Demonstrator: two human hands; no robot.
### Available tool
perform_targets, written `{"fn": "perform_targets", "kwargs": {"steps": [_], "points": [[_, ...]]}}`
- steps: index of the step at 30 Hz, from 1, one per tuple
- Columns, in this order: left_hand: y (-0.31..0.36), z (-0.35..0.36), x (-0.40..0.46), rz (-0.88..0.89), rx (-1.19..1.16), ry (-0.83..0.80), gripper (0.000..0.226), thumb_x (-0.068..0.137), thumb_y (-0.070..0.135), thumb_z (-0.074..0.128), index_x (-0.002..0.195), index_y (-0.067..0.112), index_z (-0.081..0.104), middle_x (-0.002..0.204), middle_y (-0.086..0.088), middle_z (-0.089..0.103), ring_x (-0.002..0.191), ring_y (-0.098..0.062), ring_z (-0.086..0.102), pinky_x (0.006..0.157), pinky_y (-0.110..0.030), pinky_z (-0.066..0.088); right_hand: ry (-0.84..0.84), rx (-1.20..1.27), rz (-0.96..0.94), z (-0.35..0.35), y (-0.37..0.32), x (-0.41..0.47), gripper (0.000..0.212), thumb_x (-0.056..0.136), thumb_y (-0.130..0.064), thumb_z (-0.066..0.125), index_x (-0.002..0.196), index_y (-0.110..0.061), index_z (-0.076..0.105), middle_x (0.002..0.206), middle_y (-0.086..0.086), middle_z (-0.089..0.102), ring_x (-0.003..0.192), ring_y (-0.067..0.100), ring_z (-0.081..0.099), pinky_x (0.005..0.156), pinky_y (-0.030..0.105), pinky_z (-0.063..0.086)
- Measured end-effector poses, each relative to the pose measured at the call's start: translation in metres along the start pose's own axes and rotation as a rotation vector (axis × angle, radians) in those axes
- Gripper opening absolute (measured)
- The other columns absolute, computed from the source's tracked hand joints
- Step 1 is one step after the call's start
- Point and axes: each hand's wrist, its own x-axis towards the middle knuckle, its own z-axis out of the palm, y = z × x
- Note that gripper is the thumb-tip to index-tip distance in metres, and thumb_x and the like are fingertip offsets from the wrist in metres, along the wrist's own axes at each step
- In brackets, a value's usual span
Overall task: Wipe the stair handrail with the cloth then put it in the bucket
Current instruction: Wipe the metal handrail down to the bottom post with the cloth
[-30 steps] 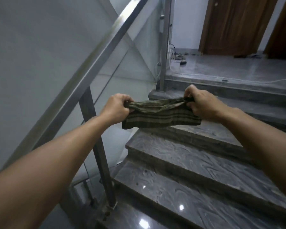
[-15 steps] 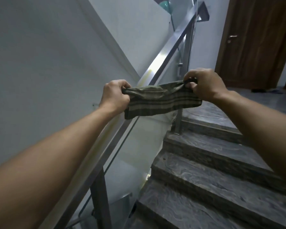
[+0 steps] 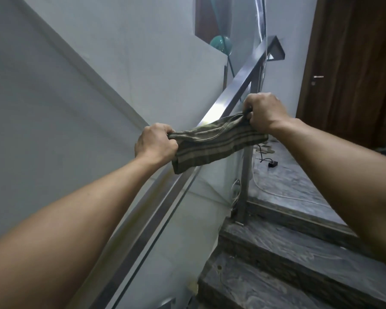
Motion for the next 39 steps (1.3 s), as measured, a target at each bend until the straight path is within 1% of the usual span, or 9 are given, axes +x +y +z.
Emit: {"fn": "perform_targets", "kwargs": {"steps": [9, 19, 21, 23, 27, 31, 33, 36, 39], "points": [[0.056, 0.066, 0.111, -0.102, 0.076, -0.001, 0.020, 0.074, 0.015, 0.058, 0.085, 0.019, 0.073, 0.090, -0.010, 0.072, 0.089, -0.035, 0.063, 0.068, -0.030, 0.045, 0.017, -0.020, -0.052, 0.014, 0.053, 0.148, 0.025, 0.079, 0.001, 0.056, 0.097, -0.012, 0.067, 0.106, 0.021, 0.064, 0.095, 0.042, 0.060, 0.086, 0.047, 0.052], [0.078, 0.110, 0.177, -0.168, 0.184, -0.050, 0.019, 0.073, 0.023, 0.064, 0.088, 0.015, 0.073, 0.096, -0.013, 0.073, 0.094, -0.035, 0.065, 0.068, -0.029, 0.044, -0.035, -0.122, -0.186, 0.055, 0.079, 0.242, 0.023, 0.082, 0.002, 0.053, 0.098, -0.011, 0.065, 0.107, 0.018, 0.065, 0.101, 0.039, 0.058, 0.087, 0.046, 0.047], [0.089, 0.116, 0.176, -0.120, 0.320, -0.061, 0.023, 0.074, 0.023, 0.063, 0.094, 0.015, 0.071, 0.102, -0.013, 0.071, 0.099, -0.035, 0.063, 0.071, -0.031, 0.044, 0.007, -0.211, -0.232, 0.068, 0.086, 0.252, 0.023, 0.083, 0.000, 0.053, 0.099, -0.011, 0.065, 0.109, 0.017, 0.063, 0.103, 0.038, 0.053, 0.088, 0.047, 0.043], [0.104, 0.123, 0.174, 0.022, 0.464, -0.042, 0.033, 0.074, 0.025, 0.059, 0.106, 0.015, 0.065, 0.112, -0.012, 0.063, 0.107, -0.034, 0.057, 0.080, -0.036, 0.045, 0.101, -0.277, -0.272, 0.077, 0.091, 0.259, 0.022, 0.084, -0.002, 0.052, 0.101, -0.007, 0.065, 0.110, 0.020, 0.057, 0.104, 0.039, 0.049, 0.086, 0.047, 0.041], [0.125, 0.140, 0.185, 0.295, 0.364, -0.041, 0.047, 0.075, 0.027, 0.044, 0.117, 0.010, 0.054, 0.128, -0.014, 0.050, 0.116, -0.033, 0.045, 0.095, -0.042, 0.036, 0.173, -0.242, -0.324, 0.085, 0.098, 0.266, 0.018, 0.089, 0.000, 0.047, 0.100, 0.004, 0.061, 0.102, 0.026, 0.057, 0.093, 0.040, 0.055, 0.074, 0.048, 0.046], [0.122, 0.168, 0.205, 0.252, 0.231, -0.297, 0.056, 0.096, 0.027, 0.038, 0.145, 0.004, 0.025, 0.159, -0.019, 0.017, 0.145, -0.031, 0.020, 0.117, -0.043, 0.019, 0.072, -0.191, -0.389, 0.093, 0.112, 0.262, 0.028, 0.086, 0.001, 0.045, 0.099, 0.002, 0.069, 0.103, 0.022, 0.069, 0.092, 0.041, 0.062, 0.083, 0.047, 0.051], [0.114, 0.181, 0.207, 0.210, 0.215, -0.383, 0.062, 0.100, 0.032, 0.031, 0.151, 0.005, 0.008, 0.162, -0.016, 0.001, 0.149, -0.027, 0.007, 0.120, -0.046, 0.012, -0.036, -0.155, -0.456, 0.094, 0.117, 0.257, 0.039, 0.080, 0.002, 0.042, 0.109, -0.002, 0.069, 0.118, 0.019, 0.068, 0.106, 0.038, 0.061, 0.095, 0.046, 0.049], [0.109, 0.190, 0.202, 0.207, 0.256, -0.362, 0.065, 0.101, 0.037, 0.026, 0.152, 0.009, -0.001, 0.163, -0.010, -0.006, 0.150, -0.025, 0.004, 0.120, -0.046, 0.012, -0.233, -0.178, -0.506, 0.085, 0.120, 0.251, 0.056, 0.082, 0.003, 0.037, 0.135, -0.003, 0.052, 0.146, 0.017, 0.048, 0.133, 0.033, 0.043, 0.113, 0.043, 0.032], [0.107, 0.188, 0.192, 0.206, 0.280, -0.331, 0.066, 0.101, 0.039, 0.026, 0.152, 0.010, -0.002, 0.163, -0.009, -0.005, 0.149, -0.026, 0.007, 0.119, -0.043, 0.014, -0.403, -0.183, -0.448, 0.073, 0.117, 0.249, 0.068, 0.084, 0.002, 0.031, 0.149, -0.016, 0.032, 0.162, 0.007, 0.019, 0.148, 0.026, 0.018, 0.120, 0.041, 0.017]]}}
